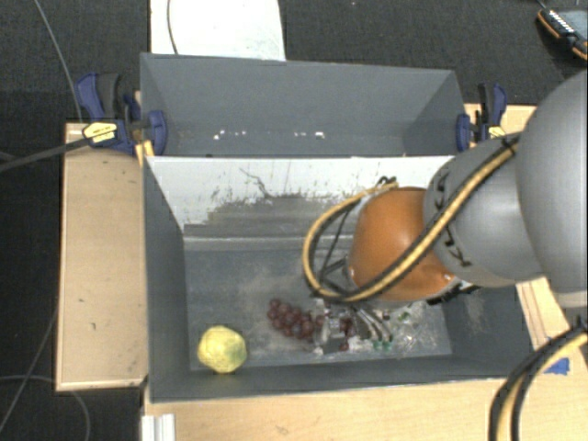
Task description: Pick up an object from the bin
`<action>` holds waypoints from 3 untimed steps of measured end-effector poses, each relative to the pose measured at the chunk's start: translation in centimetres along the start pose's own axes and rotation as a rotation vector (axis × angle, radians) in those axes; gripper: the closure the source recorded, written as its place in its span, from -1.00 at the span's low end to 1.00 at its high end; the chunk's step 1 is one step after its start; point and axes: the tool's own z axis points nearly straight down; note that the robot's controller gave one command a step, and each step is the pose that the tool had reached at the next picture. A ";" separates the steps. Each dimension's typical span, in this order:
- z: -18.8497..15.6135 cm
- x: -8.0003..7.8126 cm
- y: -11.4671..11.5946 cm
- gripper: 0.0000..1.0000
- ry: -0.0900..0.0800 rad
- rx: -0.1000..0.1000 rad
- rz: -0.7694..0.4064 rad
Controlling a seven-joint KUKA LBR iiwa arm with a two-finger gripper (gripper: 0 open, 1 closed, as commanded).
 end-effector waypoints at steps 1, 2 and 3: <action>-9.8 -2.0 0.1 1.00 0.000 0.000 -0.015; -8.4 -1.4 -0.6 -1.00 0.009 0.001 -0.005; -8.5 -1.4 -0.6 -1.00 0.008 0.000 -0.005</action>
Offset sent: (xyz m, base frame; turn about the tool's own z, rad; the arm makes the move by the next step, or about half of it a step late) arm 0.0133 -0.0052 0.0846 -0.0117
